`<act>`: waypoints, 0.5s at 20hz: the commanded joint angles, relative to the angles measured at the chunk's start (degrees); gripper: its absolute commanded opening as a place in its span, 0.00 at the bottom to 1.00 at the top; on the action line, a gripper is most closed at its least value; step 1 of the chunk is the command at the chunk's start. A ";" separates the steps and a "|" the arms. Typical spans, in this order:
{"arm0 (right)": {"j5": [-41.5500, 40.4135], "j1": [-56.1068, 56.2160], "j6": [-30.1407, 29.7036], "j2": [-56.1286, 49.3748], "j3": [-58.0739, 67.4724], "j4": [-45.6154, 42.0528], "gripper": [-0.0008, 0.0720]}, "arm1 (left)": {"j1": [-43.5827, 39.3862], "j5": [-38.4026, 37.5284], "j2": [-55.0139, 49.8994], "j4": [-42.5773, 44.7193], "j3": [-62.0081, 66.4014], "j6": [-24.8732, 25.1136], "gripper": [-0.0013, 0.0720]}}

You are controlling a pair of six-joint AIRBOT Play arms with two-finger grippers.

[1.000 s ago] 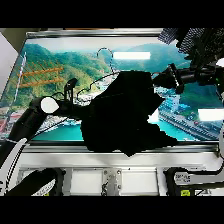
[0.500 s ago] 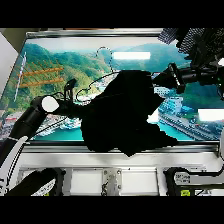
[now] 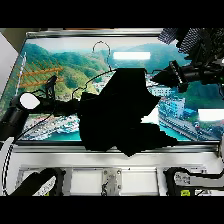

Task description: Fold the clothes and pants, and hang the long-sleeved shirts on hangers.

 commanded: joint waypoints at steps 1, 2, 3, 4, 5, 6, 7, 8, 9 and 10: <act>1.29 0.37 0.68 0.13 0.04 -1.51 0.01 | 2.69 -1.16 0.15 -0.15 0.09 1.07 0.03; 1.49 0.37 0.76 0.13 0.04 -3.23 0.01 | 3.21 -1.92 0.13 -0.09 0.50 1.75 0.03; 1.46 0.37 0.90 0.13 0.04 -4.76 0.01 | 3.72 -2.38 0.13 -0.07 1.25 2.25 0.03; 1.46 0.39 0.87 0.13 0.02 -5.88 0.01 | 4.17 -2.89 0.13 0.02 2.54 2.47 0.03; 1.46 0.42 0.85 0.13 -0.02 -6.21 0.01 | 4.61 -3.41 0.13 0.09 4.04 2.75 0.03; 1.46 0.44 0.85 0.13 -0.04 -6.23 0.01 | 5.09 -3.82 0.13 0.09 5.70 2.75 0.03; 1.44 0.44 0.83 0.13 -0.04 -6.23 0.01 | 5.25 -4.37 0.13 0.13 7.28 2.86 0.03; 1.44 0.48 0.81 0.13 -0.04 -6.23 0.01 | 5.20 -5.29 0.13 0.26 8.92 3.19 0.03; 1.38 0.59 0.35 0.13 -0.11 -6.23 0.01 | 5.01 -6.29 0.13 0.61 10.29 3.17 0.03; 1.05 0.72 -0.04 0.17 -0.46 -6.16 0.01 | 4.22 -7.72 0.13 1.49 11.67 3.15 0.03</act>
